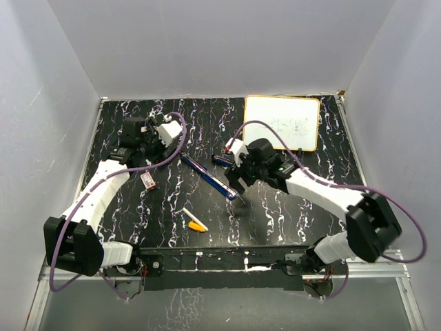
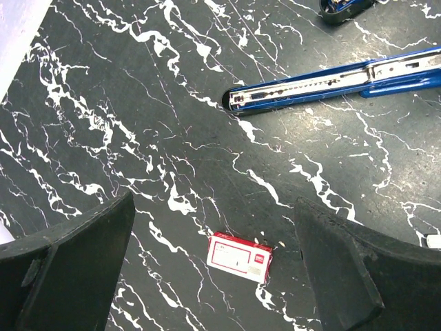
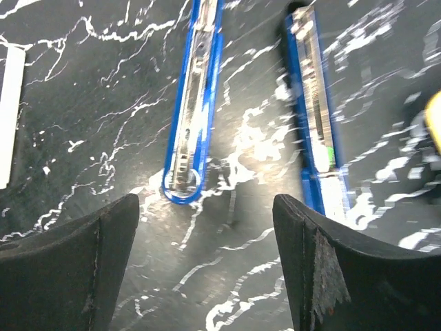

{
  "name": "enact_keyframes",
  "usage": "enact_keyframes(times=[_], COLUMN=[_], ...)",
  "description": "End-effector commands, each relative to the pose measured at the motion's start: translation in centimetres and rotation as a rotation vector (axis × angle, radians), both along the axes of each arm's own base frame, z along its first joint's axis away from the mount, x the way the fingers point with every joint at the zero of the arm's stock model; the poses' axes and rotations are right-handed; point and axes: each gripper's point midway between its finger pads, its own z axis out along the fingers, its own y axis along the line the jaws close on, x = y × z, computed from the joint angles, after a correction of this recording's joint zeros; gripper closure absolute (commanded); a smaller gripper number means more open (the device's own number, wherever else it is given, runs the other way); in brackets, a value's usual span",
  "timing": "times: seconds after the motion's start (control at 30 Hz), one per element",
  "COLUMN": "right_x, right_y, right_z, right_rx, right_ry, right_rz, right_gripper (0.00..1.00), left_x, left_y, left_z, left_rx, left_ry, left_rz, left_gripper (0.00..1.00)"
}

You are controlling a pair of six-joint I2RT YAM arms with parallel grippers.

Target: Load the staples into the stapler

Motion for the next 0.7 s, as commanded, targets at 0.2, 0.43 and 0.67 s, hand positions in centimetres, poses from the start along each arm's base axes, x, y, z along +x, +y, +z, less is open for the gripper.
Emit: enact_keyframes(times=[0.2, 0.43, 0.67], right_x=[3.9, 4.6, 4.8], right_y=[-9.3, -13.7, -13.7], right_z=[2.5, -0.8, -3.8], right_rx=[-0.184, -0.279, -0.308], right_ry=[-0.135, -0.007, 0.086], right_rz=[-0.058, -0.077, -0.052], right_gripper=[0.19, 0.20, 0.35], left_x=[0.5, 0.2, -0.2], left_y=[-0.1, -0.4, -0.5], left_z=[4.0, 4.3, 4.5], left_rx=[-0.085, -0.108, -0.107], left_ry=[-0.074, -0.078, -0.084], left_rz=[0.071, 0.058, 0.039], left_gripper=[0.03, 0.03, 0.03])
